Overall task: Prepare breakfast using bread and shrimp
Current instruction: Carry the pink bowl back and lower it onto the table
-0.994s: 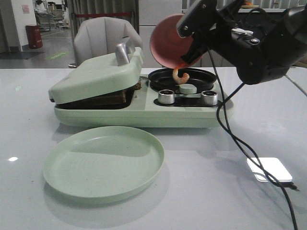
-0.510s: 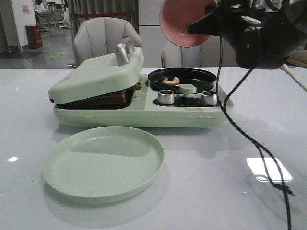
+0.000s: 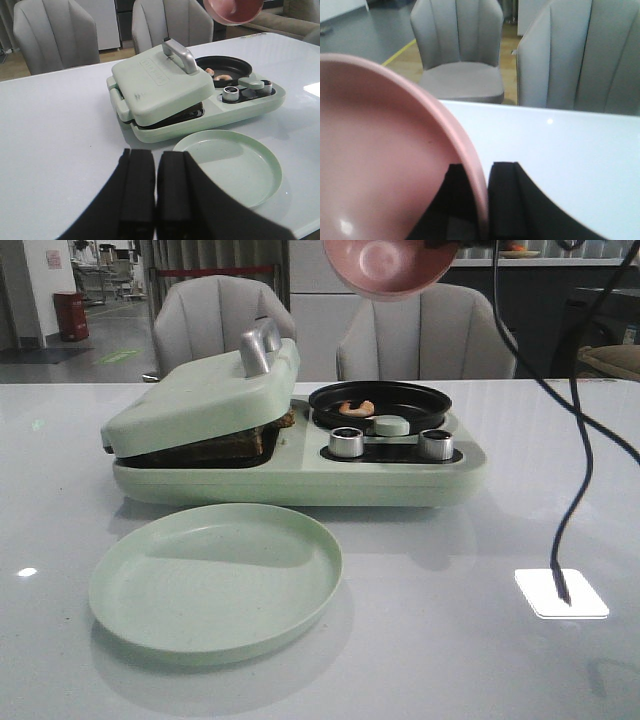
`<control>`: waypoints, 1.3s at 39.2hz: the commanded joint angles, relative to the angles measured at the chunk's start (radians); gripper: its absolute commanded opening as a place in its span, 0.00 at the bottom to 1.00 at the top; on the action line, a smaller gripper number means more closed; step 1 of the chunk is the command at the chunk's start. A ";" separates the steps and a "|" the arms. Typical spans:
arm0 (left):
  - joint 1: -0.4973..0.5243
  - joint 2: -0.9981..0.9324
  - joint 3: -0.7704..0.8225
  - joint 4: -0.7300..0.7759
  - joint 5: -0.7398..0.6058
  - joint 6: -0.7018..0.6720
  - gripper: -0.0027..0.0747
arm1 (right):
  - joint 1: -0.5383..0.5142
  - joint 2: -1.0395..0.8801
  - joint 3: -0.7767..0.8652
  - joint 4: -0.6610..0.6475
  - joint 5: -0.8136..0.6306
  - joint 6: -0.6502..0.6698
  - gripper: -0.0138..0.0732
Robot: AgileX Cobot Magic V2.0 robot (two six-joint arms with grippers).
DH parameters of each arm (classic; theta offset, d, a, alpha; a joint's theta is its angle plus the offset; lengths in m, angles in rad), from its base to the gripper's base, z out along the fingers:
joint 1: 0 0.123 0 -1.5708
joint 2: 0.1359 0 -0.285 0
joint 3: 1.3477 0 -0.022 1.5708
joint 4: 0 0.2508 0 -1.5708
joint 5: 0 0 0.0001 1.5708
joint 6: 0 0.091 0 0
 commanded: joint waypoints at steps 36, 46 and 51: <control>-0.005 0.015 -0.027 -0.012 -0.083 -0.012 0.18 | -0.286 -0.269 0.265 0.042 0.645 0.033 0.29; -0.005 0.015 -0.027 -0.012 -0.083 -0.012 0.18 | -0.372 -0.231 0.337 0.042 0.687 0.031 0.29; -0.005 0.015 -0.027 -0.012 -0.083 -0.012 0.18 | -0.392 -0.202 0.339 0.041 0.725 0.022 0.29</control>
